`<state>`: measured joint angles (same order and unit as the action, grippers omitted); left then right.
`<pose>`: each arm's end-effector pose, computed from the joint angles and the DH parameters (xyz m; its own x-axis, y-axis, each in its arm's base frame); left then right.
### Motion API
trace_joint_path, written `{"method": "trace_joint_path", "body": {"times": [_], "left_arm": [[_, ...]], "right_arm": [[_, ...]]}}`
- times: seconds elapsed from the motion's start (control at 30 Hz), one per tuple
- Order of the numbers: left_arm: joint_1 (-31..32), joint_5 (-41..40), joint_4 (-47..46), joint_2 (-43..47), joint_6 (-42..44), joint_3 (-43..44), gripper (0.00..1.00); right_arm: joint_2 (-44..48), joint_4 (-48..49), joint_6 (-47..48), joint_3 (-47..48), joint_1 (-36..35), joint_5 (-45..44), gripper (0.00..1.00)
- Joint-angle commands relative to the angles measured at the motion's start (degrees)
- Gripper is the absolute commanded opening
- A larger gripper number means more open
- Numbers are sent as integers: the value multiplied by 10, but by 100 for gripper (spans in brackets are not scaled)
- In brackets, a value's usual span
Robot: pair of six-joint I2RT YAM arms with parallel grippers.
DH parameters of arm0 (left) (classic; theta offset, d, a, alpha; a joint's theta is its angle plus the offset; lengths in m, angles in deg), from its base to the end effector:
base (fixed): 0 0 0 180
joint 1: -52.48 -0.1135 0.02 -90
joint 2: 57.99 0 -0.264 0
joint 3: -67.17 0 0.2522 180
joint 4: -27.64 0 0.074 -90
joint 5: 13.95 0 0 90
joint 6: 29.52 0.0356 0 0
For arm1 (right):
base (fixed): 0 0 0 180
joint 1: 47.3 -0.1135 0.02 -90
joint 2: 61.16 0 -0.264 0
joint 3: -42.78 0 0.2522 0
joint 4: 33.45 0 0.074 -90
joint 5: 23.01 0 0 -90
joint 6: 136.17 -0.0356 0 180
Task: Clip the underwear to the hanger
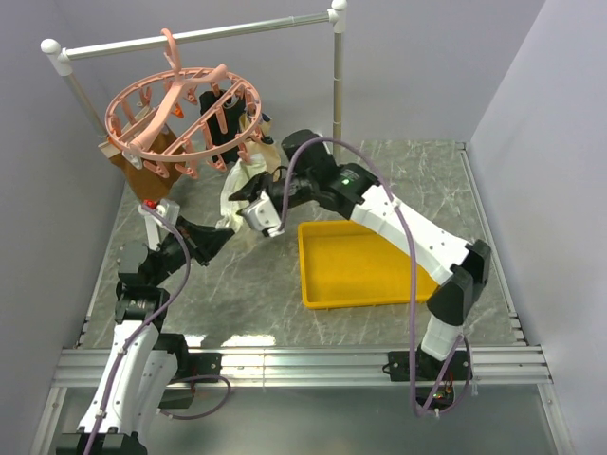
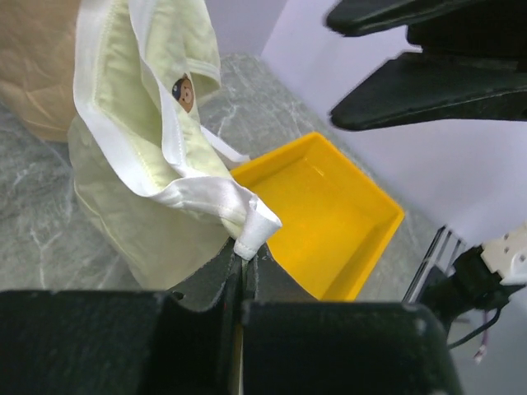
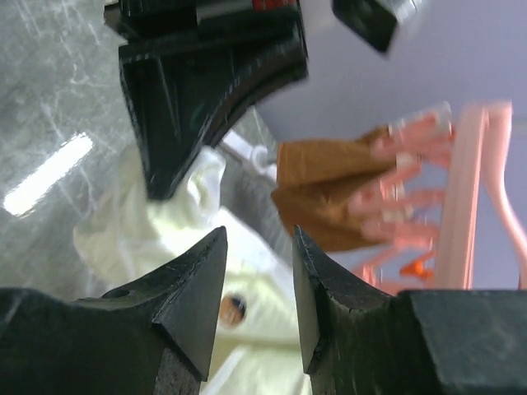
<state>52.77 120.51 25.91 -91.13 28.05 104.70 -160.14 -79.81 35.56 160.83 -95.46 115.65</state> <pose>0.1491 -0.0257 0.2877 -0.2854 -0.3813 -0.8793 0.6480 0.5992 -0.4702 0.2377 0.3056 0.4120 0.8834 0.0068 -0.4685 -0.4375 -0.3462 -0.8299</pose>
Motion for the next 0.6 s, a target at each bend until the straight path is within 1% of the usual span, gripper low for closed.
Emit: {"method": "trace_joint_path", "body": {"times": [0.0,0.03,0.07,0.13,0.23,0.4,0.57], "left_arm": [[-2,52,-3,3,67,33,6],[-2,53,8,3,100,36,6],[-2,53,28,2,115,44,7],[-2,53,37,3,144,50,7],[-2,48,31,5,148,51,6],[-2,55,29,5,161,50,6],[-2,59,30,5,175,50,6]], "right_arm": [[-41,-56,90,64,-20,-19,45],[-56,-85,115,88,-23,-29,45],[-62,-100,128,98,-30,-34,45],[-77,-133,162,117,-34,-45,46],[-89,-170,198,130,-41,-65,47],[-91,-176,207,127,-40,-82,47],[-94,-176,219,127,-41,-81,47]]}}
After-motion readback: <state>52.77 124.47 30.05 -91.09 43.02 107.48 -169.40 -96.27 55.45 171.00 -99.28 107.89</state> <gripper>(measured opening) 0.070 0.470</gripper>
